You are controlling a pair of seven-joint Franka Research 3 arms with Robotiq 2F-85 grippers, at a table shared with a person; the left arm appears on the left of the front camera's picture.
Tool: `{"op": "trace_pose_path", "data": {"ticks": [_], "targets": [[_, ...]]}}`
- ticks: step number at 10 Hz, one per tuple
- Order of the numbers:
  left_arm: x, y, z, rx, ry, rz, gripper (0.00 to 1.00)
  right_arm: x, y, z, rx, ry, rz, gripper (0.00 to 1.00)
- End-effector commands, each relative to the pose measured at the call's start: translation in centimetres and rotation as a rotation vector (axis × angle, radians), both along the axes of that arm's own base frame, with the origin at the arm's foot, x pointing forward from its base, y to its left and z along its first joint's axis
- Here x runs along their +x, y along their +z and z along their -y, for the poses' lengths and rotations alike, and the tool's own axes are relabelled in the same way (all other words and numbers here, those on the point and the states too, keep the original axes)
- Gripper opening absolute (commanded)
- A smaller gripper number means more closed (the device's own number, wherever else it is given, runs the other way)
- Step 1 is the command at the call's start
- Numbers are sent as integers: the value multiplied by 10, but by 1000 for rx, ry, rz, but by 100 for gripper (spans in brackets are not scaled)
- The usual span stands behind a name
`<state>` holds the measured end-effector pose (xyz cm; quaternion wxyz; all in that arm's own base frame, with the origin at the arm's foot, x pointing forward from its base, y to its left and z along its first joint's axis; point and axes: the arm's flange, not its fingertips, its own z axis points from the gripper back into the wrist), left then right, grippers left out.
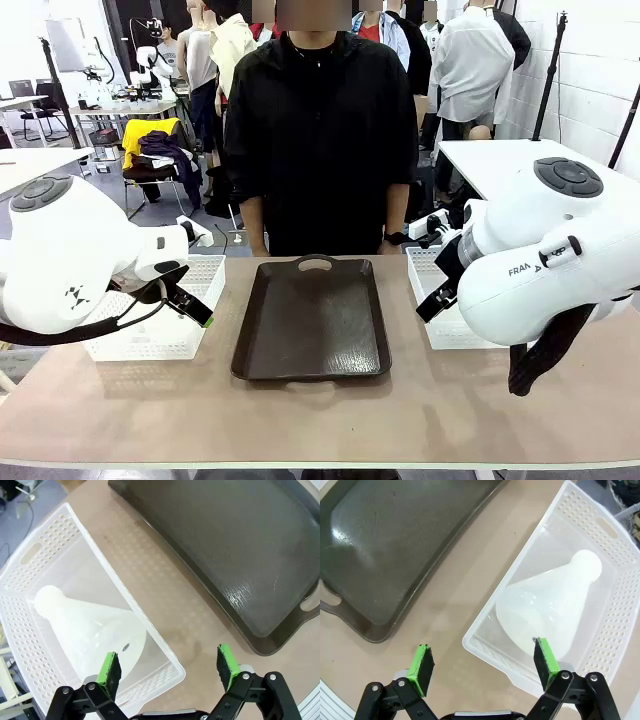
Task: Prepare the laboratory tools.
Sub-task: Pick up the Big flask that the person points to.
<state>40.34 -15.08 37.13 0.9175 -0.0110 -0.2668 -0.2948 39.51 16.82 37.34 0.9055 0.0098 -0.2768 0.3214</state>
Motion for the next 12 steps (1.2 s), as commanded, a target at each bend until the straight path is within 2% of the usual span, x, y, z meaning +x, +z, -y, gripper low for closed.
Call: {"op": "trace_pose_path", "data": {"ticks": [1, 12], "targets": [[0, 0, 0, 0, 0, 0, 100, 0, 0, 0, 0, 0, 0, 100], [0, 0, 0, 0, 0, 0, 100, 0, 0, 0, 0, 0, 0, 100]]}}
